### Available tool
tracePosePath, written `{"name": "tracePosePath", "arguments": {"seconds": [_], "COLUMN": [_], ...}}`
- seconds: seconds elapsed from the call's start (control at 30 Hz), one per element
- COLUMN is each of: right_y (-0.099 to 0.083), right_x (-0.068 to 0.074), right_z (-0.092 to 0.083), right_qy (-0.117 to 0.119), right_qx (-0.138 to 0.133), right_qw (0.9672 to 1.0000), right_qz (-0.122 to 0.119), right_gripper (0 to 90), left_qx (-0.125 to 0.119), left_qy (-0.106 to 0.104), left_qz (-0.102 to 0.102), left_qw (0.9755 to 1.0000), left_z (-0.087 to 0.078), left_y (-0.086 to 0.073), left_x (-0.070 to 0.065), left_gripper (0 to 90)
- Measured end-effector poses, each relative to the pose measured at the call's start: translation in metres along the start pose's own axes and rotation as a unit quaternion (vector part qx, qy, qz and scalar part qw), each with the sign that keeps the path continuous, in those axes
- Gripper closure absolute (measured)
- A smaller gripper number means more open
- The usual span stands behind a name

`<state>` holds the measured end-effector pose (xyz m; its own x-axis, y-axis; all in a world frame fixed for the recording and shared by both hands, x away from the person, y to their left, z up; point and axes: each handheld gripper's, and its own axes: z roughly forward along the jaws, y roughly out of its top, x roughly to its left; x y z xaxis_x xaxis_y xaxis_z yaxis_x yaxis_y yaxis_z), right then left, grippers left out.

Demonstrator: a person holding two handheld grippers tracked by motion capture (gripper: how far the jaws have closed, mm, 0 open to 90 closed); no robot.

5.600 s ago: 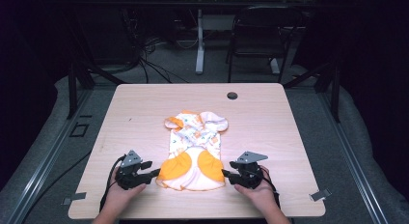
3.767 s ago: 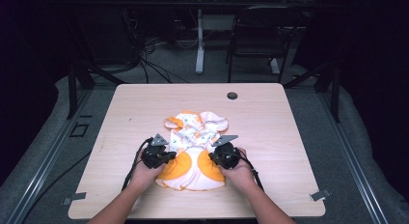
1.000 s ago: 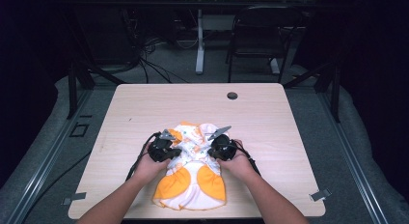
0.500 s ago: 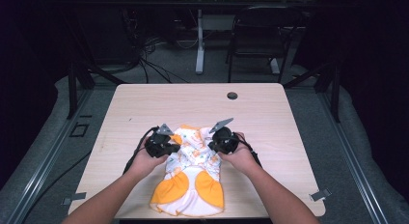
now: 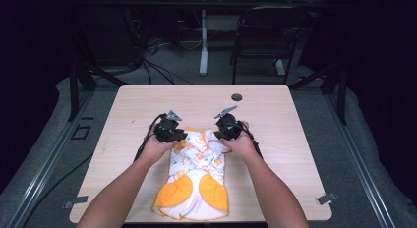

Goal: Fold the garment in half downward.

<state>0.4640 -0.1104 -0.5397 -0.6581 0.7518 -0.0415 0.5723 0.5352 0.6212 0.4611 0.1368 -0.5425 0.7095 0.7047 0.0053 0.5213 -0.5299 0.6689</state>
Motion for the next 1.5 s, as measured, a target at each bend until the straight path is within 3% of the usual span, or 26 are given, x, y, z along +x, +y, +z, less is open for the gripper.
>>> {"name": "tracePosePath", "arguments": {"seconds": [0.03,0.13,0.27,0.53,0.73,0.93,1.1,1.33,1.5], "right_y": [-0.002,-0.005,-0.008,-0.011,-0.011,-0.010,-0.010,-0.008,-0.007], "right_x": [-0.003,-0.007,-0.009,-0.012,-0.013,-0.010,-0.007,-0.003,0.002], "right_z": [0.006,0.012,0.018,0.023,0.022,0.022,0.023,0.023,0.023], "right_qy": [0.002,0.007,0.016,0.032,0.039,0.036,0.037,0.053,0.049], "right_qx": [0.006,0.017,0.028,0.030,0.036,0.036,0.031,0.038,0.037], "right_qw": [0.9998,0.9991,0.9985,0.9969,0.9961,0.9971,0.9973,0.9971,0.9977], "right_qz": [0.019,0.039,0.044,0.066,0.070,0.056,0.054,0.041,0.027], "right_gripper": [66.5,63.4,61.9,60.4,57.9,57.3,62.1,80.1,85.7], "left_qx": [0.000,0.005,0.016,0.031,0.039,0.033,0.029,0.035,0.038], "left_qy": [0.001,0.007,0.015,0.002,0.001,-0.002,-0.009,-0.023,-0.026], "left_qz": [-0.009,-0.009,-0.027,-0.041,-0.045,-0.050,-0.048,-0.053,-0.060], "left_qw": [1.0000,0.9999,0.9994,0.9987,0.9982,0.9982,0.9984,0.9977,0.9971], "left_z": [0.004,0.008,0.013,0.018,0.020,0.021,0.020,0.018,0.016], "left_y": [-0.001,-0.003,-0.007,-0.010,-0.012,-0.015,-0.017,-0.017,-0.017], "left_x": [0.004,0.007,0.015,0.018,0.018,0.018,0.017,0.015,0.014], "left_gripper": [65.1,60.4,55.8,53.1,53.5,54.4,61.4,79.7,83.2]}}
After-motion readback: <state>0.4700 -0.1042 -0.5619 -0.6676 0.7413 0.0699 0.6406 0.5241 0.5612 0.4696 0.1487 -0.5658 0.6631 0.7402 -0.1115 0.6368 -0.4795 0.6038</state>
